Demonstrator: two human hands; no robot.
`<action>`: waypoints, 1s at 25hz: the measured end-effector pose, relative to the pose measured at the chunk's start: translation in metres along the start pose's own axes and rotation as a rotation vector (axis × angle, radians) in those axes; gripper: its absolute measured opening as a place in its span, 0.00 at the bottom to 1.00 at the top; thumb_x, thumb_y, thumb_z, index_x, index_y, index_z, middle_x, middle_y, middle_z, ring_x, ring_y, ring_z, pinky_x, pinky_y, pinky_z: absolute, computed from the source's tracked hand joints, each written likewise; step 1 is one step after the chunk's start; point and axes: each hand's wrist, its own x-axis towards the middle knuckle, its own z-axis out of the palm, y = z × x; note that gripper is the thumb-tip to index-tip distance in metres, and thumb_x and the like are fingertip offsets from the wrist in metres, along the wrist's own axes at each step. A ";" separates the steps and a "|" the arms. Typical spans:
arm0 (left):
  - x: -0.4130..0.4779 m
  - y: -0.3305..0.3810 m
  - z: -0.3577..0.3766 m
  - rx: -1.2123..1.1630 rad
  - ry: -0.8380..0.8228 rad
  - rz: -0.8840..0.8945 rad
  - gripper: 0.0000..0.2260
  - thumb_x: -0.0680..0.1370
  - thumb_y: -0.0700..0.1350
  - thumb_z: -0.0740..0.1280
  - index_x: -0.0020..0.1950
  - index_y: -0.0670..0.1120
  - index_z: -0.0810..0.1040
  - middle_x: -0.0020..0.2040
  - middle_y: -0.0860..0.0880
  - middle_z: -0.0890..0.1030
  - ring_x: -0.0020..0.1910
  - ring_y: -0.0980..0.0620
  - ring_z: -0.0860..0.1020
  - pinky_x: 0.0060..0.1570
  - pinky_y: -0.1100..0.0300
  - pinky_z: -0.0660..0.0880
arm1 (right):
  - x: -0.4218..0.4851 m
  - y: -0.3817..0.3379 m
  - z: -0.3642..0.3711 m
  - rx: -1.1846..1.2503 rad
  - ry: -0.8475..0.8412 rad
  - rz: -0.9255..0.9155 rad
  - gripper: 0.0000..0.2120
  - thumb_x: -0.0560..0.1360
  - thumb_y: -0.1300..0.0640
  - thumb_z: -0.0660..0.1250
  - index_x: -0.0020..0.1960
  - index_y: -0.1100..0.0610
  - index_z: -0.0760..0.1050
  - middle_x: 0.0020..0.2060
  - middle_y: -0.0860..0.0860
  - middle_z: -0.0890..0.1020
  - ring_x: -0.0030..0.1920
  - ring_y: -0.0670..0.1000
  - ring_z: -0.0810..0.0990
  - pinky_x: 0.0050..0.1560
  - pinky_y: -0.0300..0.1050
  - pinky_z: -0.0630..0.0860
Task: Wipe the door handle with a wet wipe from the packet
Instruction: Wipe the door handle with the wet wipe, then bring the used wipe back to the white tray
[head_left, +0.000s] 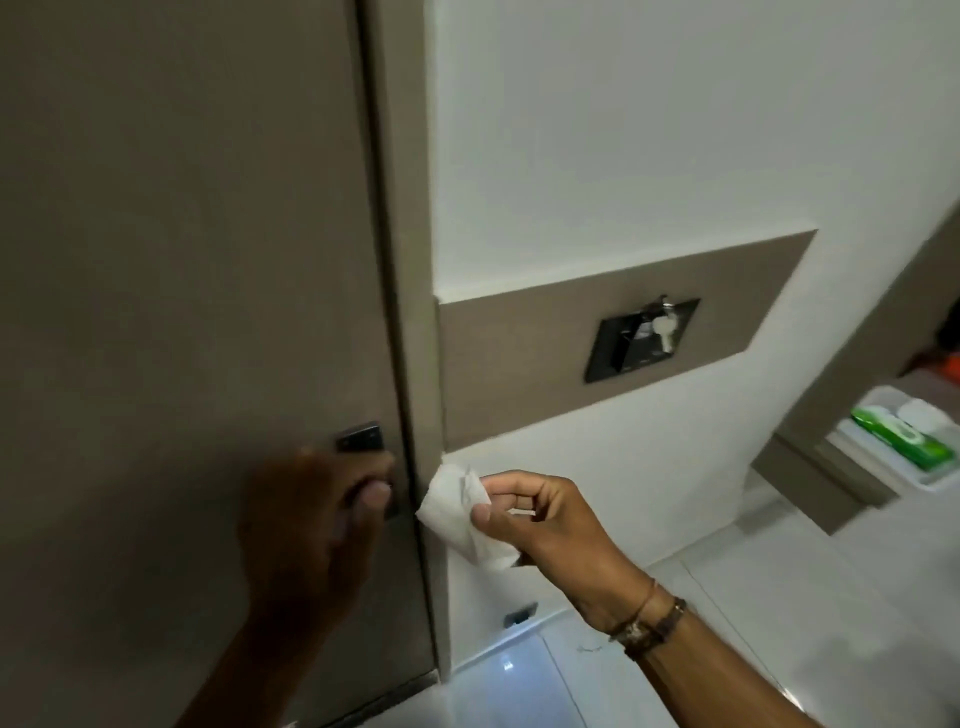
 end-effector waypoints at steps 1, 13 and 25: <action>-0.004 0.040 0.018 -0.179 -0.129 -0.065 0.15 0.86 0.63 0.60 0.61 0.57 0.81 0.57 0.59 0.84 0.55 0.50 0.84 0.58 0.54 0.75 | -0.009 0.000 -0.028 0.002 0.047 0.026 0.09 0.75 0.56 0.77 0.54 0.55 0.85 0.41 0.52 0.87 0.41 0.53 0.86 0.38 0.46 0.81; 0.022 0.322 0.416 -0.846 -1.288 -0.777 0.17 0.67 0.44 0.79 0.55 0.54 0.89 0.49 0.48 0.91 0.43 0.46 0.90 0.39 0.55 0.86 | -0.109 0.066 -0.455 0.114 0.414 0.403 0.05 0.74 0.57 0.78 0.48 0.56 0.85 0.39 0.53 0.85 0.39 0.49 0.84 0.36 0.44 0.82; 0.049 0.533 0.830 -0.689 -1.425 -0.567 0.04 0.76 0.43 0.81 0.48 0.51 0.90 0.48 0.50 0.91 0.52 0.45 0.88 0.52 0.44 0.88 | -0.076 0.162 -0.855 0.407 0.667 0.591 0.27 0.69 0.32 0.75 0.57 0.50 0.84 0.51 0.54 0.89 0.51 0.57 0.89 0.49 0.54 0.86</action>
